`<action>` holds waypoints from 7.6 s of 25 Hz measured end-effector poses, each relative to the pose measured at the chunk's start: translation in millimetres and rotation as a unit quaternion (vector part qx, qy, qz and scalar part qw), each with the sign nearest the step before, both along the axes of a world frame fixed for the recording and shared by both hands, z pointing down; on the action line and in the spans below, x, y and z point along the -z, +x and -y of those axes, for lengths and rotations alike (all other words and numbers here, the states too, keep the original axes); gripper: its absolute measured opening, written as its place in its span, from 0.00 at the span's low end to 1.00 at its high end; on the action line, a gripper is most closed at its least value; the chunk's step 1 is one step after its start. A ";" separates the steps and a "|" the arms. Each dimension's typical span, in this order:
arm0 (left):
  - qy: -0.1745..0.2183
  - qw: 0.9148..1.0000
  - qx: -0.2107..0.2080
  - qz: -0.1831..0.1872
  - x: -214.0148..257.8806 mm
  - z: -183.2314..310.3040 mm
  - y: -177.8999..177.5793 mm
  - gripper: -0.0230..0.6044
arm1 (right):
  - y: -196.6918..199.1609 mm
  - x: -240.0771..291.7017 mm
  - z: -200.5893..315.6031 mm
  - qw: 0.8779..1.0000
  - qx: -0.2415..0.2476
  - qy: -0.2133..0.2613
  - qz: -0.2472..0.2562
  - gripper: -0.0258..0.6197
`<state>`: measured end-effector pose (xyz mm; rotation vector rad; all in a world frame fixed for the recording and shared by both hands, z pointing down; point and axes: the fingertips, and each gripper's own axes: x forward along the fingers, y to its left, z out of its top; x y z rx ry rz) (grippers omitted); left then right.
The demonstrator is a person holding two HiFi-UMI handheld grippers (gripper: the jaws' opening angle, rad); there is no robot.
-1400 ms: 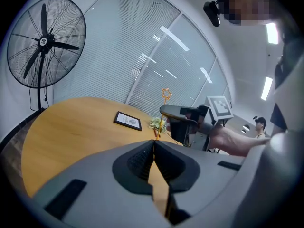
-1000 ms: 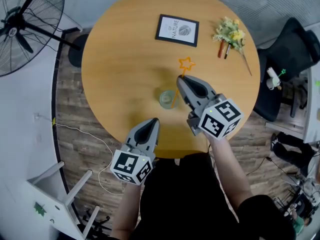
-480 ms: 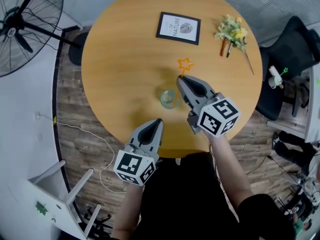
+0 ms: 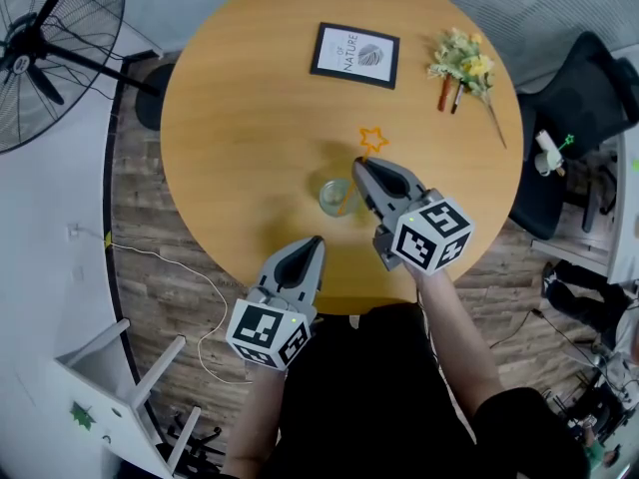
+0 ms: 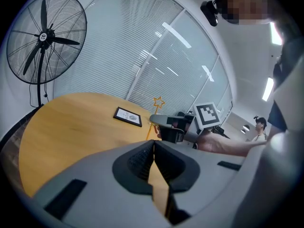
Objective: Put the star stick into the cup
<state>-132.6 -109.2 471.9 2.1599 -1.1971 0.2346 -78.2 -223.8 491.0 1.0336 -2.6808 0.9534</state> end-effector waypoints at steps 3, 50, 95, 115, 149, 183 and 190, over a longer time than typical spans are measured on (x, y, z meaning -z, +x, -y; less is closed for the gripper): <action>-0.002 1.000 0.000 0.001 -1.8 -1.3 -0.5 0.03 | -1.9 -5.7 -5.5 1.000 0.002 -0.008 -0.003 0.06; 0.001 1.000 -0.001 0.006 -1.9 -3.0 6.6 0.04 | 14.0 -57.7 -25.8 0.997 0.003 -0.070 -0.041 0.10; 0.017 1.000 -0.003 0.000 8.5 -13.6 7.7 0.04 | 30.2 -57.1 -39.3 0.995 -0.007 -0.081 -0.051 0.20; 0.058 0.998 -0.028 -0.004 32.4 -35.5 21.0 0.03 | 56.2 2.2 -90.9 0.999 -0.025 -0.026 -0.040 0.19; 0.076 0.995 0.058 0.005 71.6 -183.1 164.0 0.03 | 176.6 90.8 -263.2 0.994 0.074 0.080 0.003 0.06; 0.135 0.983 0.100 0.075 103.3 -222.3 153.7 0.04 | 179.4 131.9 -307.5 0.980 0.133 0.149 0.004 0.05; 0.136 0.984 0.089 0.074 105.4 -220.1 161.9 0.04 | 183.7 133.5 -307.9 0.980 0.132 0.151 0.004 0.05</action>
